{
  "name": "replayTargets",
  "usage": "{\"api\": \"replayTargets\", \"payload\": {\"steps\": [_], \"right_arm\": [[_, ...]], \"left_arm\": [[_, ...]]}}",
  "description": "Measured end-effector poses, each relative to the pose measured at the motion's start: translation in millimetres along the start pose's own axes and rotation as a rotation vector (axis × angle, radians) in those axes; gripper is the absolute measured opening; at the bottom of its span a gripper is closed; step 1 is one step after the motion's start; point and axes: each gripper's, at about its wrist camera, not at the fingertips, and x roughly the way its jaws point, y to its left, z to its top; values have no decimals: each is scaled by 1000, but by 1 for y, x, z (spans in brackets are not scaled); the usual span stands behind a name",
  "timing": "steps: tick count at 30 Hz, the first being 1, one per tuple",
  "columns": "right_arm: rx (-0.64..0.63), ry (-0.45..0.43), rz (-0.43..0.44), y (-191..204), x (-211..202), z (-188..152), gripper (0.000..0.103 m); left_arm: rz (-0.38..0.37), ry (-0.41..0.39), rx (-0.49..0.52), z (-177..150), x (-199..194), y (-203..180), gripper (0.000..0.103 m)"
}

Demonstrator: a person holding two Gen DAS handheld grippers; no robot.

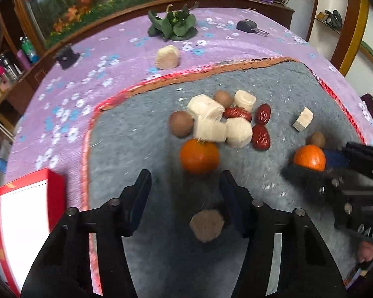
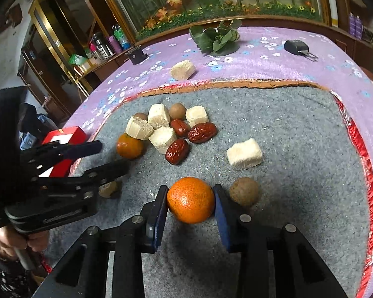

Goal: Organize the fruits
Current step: 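Grasp an orange with the left gripper while the right gripper grasps another orange, then carry both oranges into the white tray and open both grippers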

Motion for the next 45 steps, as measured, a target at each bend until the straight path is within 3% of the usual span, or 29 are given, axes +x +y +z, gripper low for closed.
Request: {"api": "replayTargets", "payload": {"steps": [4,7,16,22,28,32,37,45], "right_arm": [[9,-2,14,-1,0,0,36],[18,-4,26,-2,0,0,36],[10,-5,20,0,-1,0,35],[-6,-26,65,7,-10,-4,35],[-57,-46,168,41,-13,-10,35],[-109,-55,225,77,-11,-13,35],[-195,-53,341,141,0,-12,35],[-300,-5,433,239,31,-10,35]], "left_arm": [[-7,14,26,9,9,-7,55],[-31,20,31,14,14,-9,37],[-69,-20,27,9,10,-8,33],[-75,-93,-27,-11,-24,5,33],[-11,-168,-127,-54,-74,33,33],[74,-231,-235,-93,-113,60,33],[182,-247,-362,-140,-142,97,33],[370,-286,-495,-180,-165,153,33]]}}
